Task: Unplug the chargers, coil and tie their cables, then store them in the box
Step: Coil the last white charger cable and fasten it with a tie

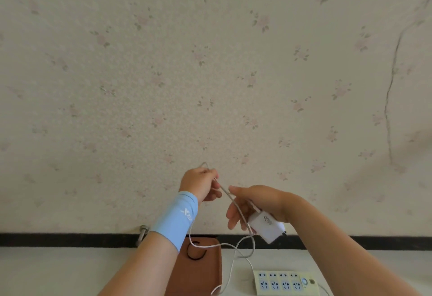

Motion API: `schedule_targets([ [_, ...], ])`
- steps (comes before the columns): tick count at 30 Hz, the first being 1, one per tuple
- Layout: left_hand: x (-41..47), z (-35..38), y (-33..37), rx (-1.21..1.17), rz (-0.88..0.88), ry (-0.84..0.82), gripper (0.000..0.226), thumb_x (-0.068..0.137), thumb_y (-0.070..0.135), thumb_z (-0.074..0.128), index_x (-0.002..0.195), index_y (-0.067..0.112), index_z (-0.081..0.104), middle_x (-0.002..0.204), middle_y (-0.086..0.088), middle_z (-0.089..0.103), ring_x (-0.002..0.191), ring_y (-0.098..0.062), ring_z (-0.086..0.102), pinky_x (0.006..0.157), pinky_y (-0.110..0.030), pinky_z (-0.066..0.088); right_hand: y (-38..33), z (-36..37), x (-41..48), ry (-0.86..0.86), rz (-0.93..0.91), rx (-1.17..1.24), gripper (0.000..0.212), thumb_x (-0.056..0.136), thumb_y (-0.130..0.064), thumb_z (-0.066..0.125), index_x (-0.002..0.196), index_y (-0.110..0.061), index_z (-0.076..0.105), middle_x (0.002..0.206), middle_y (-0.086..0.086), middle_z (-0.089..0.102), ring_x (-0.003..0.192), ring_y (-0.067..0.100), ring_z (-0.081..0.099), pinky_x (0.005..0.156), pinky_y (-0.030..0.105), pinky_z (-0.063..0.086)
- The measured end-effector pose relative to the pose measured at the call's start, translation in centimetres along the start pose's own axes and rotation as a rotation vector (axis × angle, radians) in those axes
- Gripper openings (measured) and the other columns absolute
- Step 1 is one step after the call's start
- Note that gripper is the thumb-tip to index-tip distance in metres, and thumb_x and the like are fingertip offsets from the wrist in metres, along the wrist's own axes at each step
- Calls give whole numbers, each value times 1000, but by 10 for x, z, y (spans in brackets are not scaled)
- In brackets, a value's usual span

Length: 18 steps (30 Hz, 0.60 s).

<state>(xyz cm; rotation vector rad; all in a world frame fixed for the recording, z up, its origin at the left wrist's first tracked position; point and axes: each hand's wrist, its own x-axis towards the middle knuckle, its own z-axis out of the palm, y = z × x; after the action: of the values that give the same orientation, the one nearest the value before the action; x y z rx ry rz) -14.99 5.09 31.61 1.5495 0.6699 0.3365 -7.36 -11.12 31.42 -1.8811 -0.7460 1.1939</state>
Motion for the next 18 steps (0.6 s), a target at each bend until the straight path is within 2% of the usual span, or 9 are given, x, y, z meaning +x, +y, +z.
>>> schedule_targets([
  [3,10,-8,5,-488,21,110,24,104,11,43,82,7,51,58,-7,43,36,-15,59,37,-18,47,7,-1,1,-142,47,-6,62,106,-54,31,93,-9,72,118,18,72,91,27,65,65,27,55],
  [5,15,-14,4,-673,42,190,24,104,12,41,82,8,48,62,-6,41,39,-14,61,39,-18,49,8,0,3,-158,26,42,56,107,-51,33,83,-13,67,119,21,71,95,30,66,70,29,54],
  [8,19,-19,1,-849,1,253,26,105,17,41,81,10,47,65,-5,44,48,-16,61,41,-18,49,5,2,4,-115,7,76,49,107,-49,35,78,-18,58,112,20,73,95,30,69,66,29,54],
  [10,18,-19,-1,-812,-87,166,27,105,24,44,81,12,47,63,-4,48,42,-12,54,34,-16,39,2,2,5,-25,-11,17,44,106,-49,36,81,-19,55,96,14,76,87,28,70,68,32,54],
  [12,13,-17,-3,-634,-196,-13,25,102,31,51,85,13,50,58,0,50,35,-9,41,32,-15,25,3,2,8,75,-53,-23,42,105,-49,38,83,-18,56,82,8,73,78,26,68,73,37,53],
  [15,-3,-7,-4,-318,-204,-218,20,99,31,56,95,11,55,60,1,52,39,-11,39,35,-16,22,0,4,11,139,-88,-16,46,104,-51,40,87,-15,63,72,8,68,79,31,69,80,43,54],
  [18,-9,5,-1,-267,-90,-138,14,102,16,49,91,8,54,61,-2,54,43,-13,45,37,-18,28,-3,5,8,97,-69,34,49,106,-50,39,95,-13,70,75,7,69,80,27,70,75,37,54],
])
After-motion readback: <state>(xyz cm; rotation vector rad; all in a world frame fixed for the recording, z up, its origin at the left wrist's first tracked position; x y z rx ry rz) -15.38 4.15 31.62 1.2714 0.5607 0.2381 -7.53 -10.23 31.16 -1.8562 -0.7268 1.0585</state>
